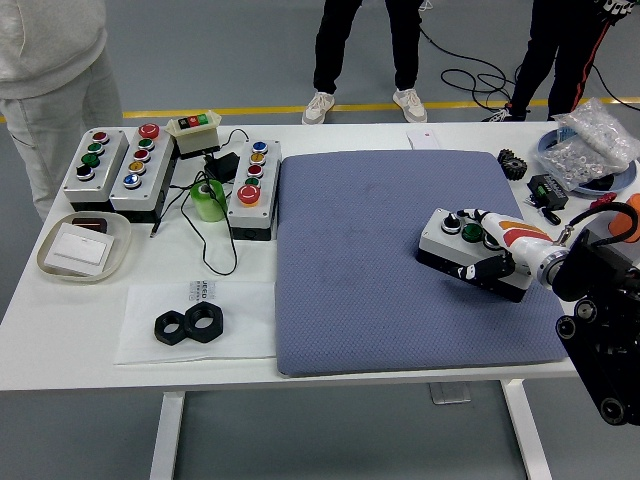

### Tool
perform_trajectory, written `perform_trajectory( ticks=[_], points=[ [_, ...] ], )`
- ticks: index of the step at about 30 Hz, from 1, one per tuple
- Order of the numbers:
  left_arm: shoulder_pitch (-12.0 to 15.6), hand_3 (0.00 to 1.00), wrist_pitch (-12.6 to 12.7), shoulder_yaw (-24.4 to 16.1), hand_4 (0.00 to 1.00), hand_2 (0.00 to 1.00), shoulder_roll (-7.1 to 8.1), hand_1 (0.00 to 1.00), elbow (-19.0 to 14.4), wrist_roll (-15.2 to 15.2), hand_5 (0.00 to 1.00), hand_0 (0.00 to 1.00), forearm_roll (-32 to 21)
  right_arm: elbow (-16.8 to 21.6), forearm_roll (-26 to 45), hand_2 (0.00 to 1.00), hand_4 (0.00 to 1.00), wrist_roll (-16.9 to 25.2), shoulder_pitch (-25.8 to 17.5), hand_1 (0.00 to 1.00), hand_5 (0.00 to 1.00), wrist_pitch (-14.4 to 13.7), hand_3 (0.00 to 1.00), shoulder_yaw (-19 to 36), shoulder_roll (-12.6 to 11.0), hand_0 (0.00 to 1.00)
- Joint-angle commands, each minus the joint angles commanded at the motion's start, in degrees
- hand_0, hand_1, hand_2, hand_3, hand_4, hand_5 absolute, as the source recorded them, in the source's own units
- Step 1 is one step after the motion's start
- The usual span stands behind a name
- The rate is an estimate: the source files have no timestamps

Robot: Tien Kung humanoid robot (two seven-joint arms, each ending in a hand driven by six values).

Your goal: Pick up the button,place it on the desk,press the button,press the button

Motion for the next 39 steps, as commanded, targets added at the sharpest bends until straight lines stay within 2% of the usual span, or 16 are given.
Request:
perform_trajectory(
  ticks=[1, 6, 7, 12, 13, 24, 25, 39],
  points=[
    [0.0, 0.867, 0.0, -0.1, 0.567, 0.965, -0.02, 0.913, 0.0, 0.0, 0.998, 0.746, 0.1, 0.1, 0.0, 0.576, 0.682, 0.2, 0.0, 0.643, 0.002, 0.0, 0.728, -0.1, 0.0, 0.714],
    [0.1, 0.867, -0.1, -0.4, 0.567, 0.965, -0.07, 0.913, 0.0, 0.1, 0.998, 0.746, 0.3, 0.4, 0.0, 0.576, 0.682, 0.4, 0.2, 0.643, 0.002, 0.1, 0.728, -0.4, 0.0, 0.714],
    [0.1, 0.867, 0.0, -0.3, 0.567, 0.965, -0.07, 0.913, 0.0, 0.1, 0.998, 0.746, 0.3, 0.4, 0.0, 0.463, 0.566, 0.3, 0.2, 0.514, 0.002, 0.1, 0.546, -0.4, 0.0, 0.581],
    [0.1, 0.867, 0.0, -0.4, 0.567, 0.965, -0.07, 0.913, 0.0, 0.1, 0.998, 0.746, 0.4, 0.2, 0.0, 0.463, 0.566, -0.1, 0.3, 0.514, 0.002, -0.7, 0.546, -0.5, -0.1, 0.581],
    [0.1, 0.867, 0.0, -0.4, 0.567, 0.965, -0.06, 0.913, 0.0, 0.1, 0.998, 0.746, 0.4, 0.2, 0.0, 0.39, 0.518, -0.3, 0.3, 0.415, 0.002, -0.9, 0.43, -0.5, -0.1, 0.481],
    [0.4, 0.867, -0.1, -0.9, 0.567, 0.965, 0.1, 0.913, 0.0, 0.1, 0.998, 0.746, 1.4, -0.3, 0.0, 0.361, 0.545, -1.2, 0.2, 0.39, 0.002, -2.8, 0.389, -1.1, -0.2, 0.442],
    [0.4, 0.867, -0.2, -0.9, 0.567, 0.964, 0.14, 0.913, 0.0, 0.1, 0.998, 0.746, 1.6, -0.5, 0.0, 0.336, 0.521, -1.2, 0.1, 0.358, 0.002, -2.8, 0.373, -1.2, -0.3, 0.45],
    [0.3, 0.865, -0.3, -1.2, 0.568, 0.964, 0.24, 0.913, 0.0, 0.2, 0.998, 0.746, 2.3, -3.6, 0.0, 0.312, 0.543, -1.3, 0.3, 0.326, 0.002, -3.9, 0.37, -2.4, -0.3, 0.399]
  ],
)
